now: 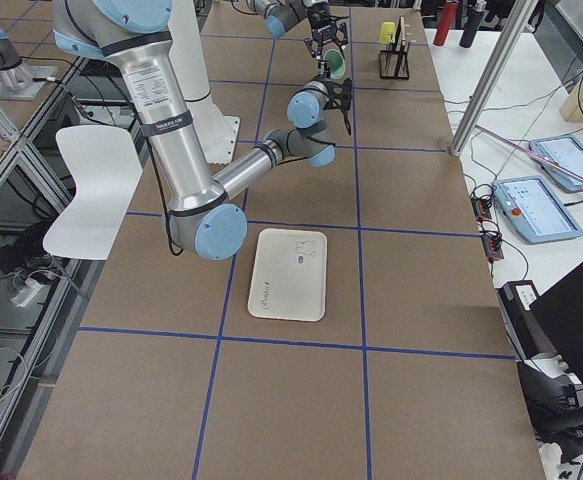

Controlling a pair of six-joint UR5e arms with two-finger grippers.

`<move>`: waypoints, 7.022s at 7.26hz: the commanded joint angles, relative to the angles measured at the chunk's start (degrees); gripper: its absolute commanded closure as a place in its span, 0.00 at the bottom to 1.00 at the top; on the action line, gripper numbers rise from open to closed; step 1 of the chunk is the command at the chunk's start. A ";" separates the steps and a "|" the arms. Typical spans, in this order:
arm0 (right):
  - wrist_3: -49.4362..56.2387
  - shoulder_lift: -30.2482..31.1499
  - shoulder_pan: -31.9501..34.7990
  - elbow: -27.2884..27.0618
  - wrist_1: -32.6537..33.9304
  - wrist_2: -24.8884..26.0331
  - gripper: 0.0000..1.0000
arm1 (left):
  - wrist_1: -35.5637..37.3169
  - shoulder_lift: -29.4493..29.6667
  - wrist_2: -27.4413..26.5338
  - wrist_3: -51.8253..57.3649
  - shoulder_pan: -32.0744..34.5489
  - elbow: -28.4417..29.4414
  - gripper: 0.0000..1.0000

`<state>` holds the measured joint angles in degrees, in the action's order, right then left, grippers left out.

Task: Left arm grabs green cup and hands to right arm on tray

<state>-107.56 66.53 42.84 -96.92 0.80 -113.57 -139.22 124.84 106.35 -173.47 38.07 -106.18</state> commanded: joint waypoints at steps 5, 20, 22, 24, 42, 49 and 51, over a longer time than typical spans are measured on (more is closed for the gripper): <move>-0.02 -0.61 -0.30 0.59 0.08 0.72 0.35 | 0.00 0.84 0.00 -0.56 -0.27 0.00 0.55; -0.02 -1.93 -1.09 1.73 0.17 1.51 0.74 | 0.18 1.37 -0.18 -0.64 -2.30 0.36 0.55; 0.07 -1.93 -1.09 1.82 0.17 1.60 0.86 | 0.18 1.37 -0.18 -0.64 -2.30 0.27 0.55; -0.19 -1.93 -1.09 2.00 0.17 1.60 1.00 | 0.00 1.28 -0.09 -0.04 -2.38 0.44 0.25; 41.68 8.24 20.52 9.38 29.08 -9.39 1.00 | 25.08 4.61 0.00 43.83 3.94 0.53 0.00; 69.23 27.23 22.55 2.47 41.27 -9.30 1.00 | 41.40 4.71 0.09 75.97 14.83 0.27 0.00; 69.24 33.63 20.19 -9.98 51.98 -7.55 1.00 | 43.06 4.53 0.09 80.38 16.07 0.62 0.00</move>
<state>-38.59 96.14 64.50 -99.68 46.62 -122.31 -97.39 129.44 106.42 -95.74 53.29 -105.73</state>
